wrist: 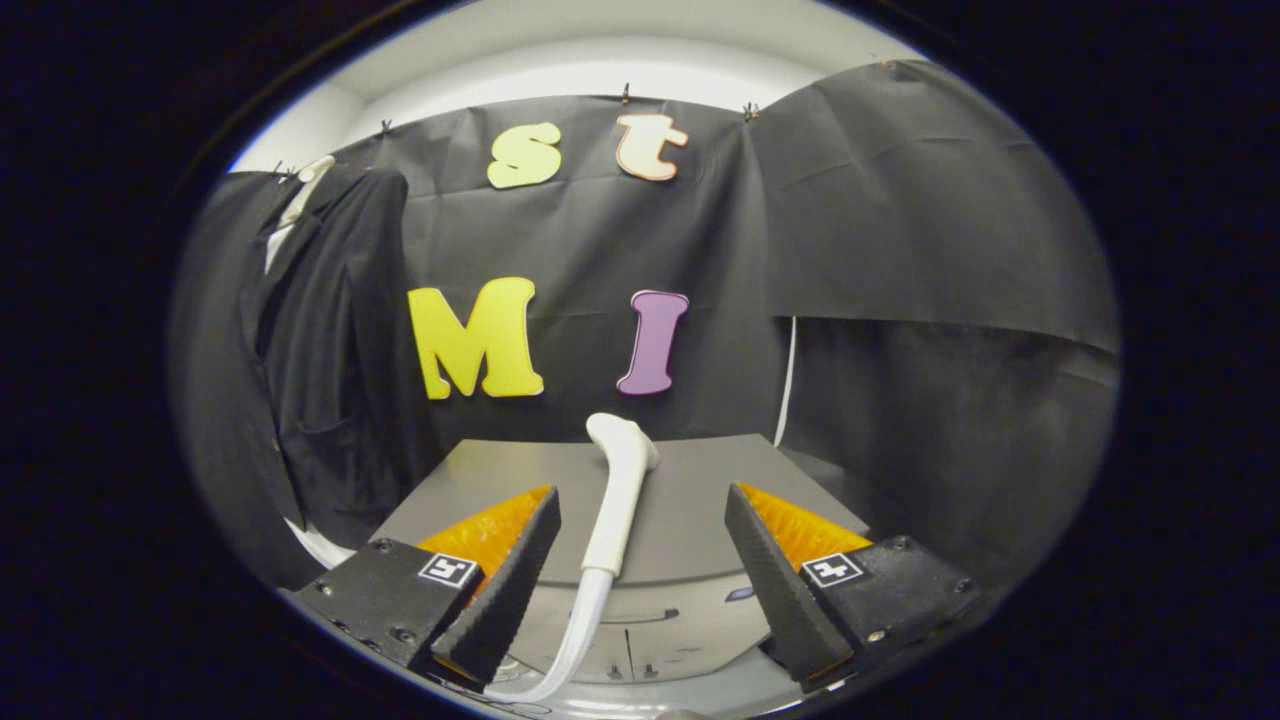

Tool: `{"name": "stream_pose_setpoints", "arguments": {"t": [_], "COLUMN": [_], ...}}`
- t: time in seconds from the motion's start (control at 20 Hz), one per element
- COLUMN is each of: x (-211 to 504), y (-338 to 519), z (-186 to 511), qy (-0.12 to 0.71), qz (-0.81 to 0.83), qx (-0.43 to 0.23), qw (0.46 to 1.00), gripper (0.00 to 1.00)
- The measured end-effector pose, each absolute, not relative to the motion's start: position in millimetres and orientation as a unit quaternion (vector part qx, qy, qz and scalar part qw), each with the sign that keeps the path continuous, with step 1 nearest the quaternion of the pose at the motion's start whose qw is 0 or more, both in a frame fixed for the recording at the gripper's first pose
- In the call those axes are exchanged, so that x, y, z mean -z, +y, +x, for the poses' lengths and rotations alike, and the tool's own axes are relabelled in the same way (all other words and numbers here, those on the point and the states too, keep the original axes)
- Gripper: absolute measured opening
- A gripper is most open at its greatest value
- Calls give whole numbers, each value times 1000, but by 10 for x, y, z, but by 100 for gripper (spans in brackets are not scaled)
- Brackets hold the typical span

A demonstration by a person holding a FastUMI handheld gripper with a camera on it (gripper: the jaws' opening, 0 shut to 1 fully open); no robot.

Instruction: Iron the clothes twice with a garment steamer, once on the left side and once on the right side.

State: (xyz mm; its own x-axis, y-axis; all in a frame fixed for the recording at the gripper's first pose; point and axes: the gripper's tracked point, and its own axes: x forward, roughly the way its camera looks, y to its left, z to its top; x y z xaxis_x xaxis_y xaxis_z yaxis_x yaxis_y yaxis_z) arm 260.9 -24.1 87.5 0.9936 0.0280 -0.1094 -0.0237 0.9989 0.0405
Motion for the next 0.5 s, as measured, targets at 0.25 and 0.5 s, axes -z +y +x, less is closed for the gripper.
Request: {"name": "stream_pose_setpoints", "arguments": {"t": [0.25,0.5], "x": [-722,-286], "y": [-89,-12], "z": [3426,3900], "qy": [92,158], "qz": [3,4], "qx": [-46,-70], "qw": [995,985], "gripper": [100,99]}}
